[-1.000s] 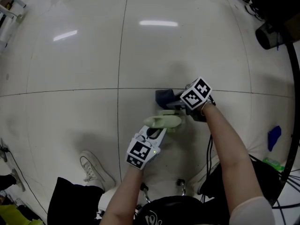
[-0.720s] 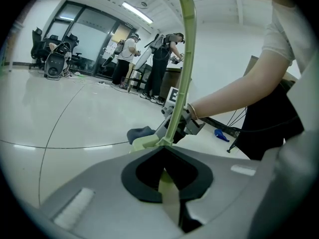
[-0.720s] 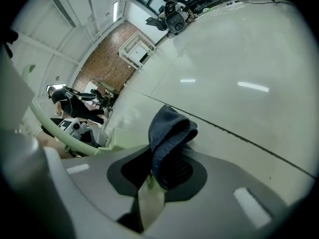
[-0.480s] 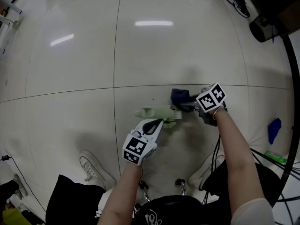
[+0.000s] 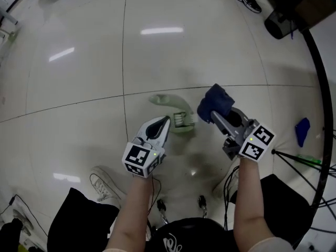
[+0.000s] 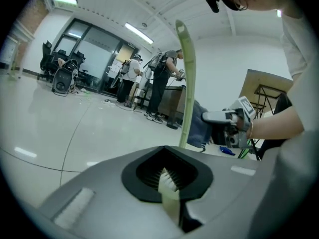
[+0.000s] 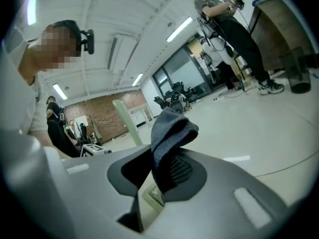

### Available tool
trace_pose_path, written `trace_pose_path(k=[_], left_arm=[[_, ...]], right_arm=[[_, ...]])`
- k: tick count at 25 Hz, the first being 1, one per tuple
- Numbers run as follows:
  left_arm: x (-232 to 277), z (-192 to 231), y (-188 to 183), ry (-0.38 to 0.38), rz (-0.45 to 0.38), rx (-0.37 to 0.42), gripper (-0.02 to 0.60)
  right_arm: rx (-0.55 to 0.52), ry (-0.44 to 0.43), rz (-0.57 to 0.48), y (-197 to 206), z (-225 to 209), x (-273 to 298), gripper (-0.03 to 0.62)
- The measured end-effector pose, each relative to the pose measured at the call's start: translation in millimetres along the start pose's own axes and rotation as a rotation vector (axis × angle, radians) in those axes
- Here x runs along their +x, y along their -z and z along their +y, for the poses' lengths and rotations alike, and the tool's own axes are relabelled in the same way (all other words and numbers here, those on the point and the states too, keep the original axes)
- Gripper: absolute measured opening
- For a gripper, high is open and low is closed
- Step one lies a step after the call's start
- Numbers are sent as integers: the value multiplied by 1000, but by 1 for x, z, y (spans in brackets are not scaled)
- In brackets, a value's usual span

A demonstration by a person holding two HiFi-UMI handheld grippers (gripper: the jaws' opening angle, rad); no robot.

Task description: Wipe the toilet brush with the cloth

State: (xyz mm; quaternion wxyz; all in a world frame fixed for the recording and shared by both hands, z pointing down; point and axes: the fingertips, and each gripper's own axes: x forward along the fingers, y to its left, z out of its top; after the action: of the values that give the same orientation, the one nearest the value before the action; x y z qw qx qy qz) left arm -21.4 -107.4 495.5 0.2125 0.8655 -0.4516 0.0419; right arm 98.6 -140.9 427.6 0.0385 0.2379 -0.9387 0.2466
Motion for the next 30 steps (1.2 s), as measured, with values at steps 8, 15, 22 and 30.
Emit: trace_pose_path(k=[8,15,22,30], left_arm=[[-60,23,-19,-127,-114,3,6],[-96,26,-12,-151,-120,5,6],[-112,32,12,-145,-95,-27,6],[-115,38,26,-138,-87,-73,6]], right_arm=[[-119,186,-59,43,59,0,71],[-171,348,73,98,84,57,69],[33,449,160,152,69,98,71],[364,515,210,207,44,97,71]])
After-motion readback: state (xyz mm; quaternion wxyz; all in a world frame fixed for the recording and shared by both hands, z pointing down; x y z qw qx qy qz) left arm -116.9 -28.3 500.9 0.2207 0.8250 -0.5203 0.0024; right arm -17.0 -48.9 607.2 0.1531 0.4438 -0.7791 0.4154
